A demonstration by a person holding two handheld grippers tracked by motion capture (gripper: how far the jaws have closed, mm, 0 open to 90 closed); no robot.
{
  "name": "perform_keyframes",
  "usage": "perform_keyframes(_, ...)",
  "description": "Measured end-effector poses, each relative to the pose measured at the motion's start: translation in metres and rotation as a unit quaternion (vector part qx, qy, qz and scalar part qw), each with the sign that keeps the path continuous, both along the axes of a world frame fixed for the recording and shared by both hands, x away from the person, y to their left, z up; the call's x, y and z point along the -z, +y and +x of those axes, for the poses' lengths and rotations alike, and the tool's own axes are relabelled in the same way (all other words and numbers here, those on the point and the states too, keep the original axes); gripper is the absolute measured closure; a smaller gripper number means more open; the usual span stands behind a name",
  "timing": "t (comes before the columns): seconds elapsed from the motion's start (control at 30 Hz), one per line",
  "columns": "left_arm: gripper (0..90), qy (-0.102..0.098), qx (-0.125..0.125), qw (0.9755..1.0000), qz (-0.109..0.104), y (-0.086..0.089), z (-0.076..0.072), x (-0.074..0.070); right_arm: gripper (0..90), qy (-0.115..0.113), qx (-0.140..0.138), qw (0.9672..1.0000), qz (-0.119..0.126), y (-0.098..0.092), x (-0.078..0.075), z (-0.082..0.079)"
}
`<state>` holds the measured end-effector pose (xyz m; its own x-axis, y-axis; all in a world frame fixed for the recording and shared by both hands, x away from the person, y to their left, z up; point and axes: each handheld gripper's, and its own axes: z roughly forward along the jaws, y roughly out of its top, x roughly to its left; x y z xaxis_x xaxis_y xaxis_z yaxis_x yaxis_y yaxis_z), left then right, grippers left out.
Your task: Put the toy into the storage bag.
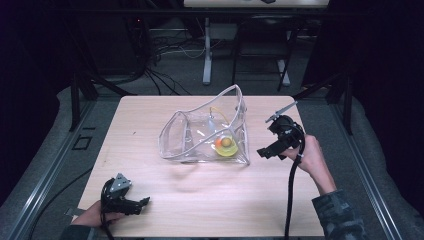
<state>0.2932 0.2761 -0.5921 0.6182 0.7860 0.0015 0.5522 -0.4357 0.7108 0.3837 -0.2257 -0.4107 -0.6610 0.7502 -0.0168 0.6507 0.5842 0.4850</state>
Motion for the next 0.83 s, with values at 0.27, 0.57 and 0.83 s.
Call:
perform_keyframes(0.27, 0.0, 0.001, -0.001, 1.0, -0.001, 0.0, 0.0, 0.0, 2.0, 0.033, 0.014, 0.9994, -0.001, -0.012, 0.039, -0.01)
perform_keyframes(0.57, 0.0, 0.0, -0.001, 1.0, -0.001, 0.0, 0.0, 0.0, 3.5, 0.073, 0.02, 0.9972, -0.002, -0.021, 0.088, -0.018)
perform_keyframes(0.83, 0.0, 0.001, 0.001, 1.0, -0.001, 0.0, 0.0, 0.0, 5.0, 0.078, 0.038, 0.9962, -0.011, -0.034, 0.102, -0.022)
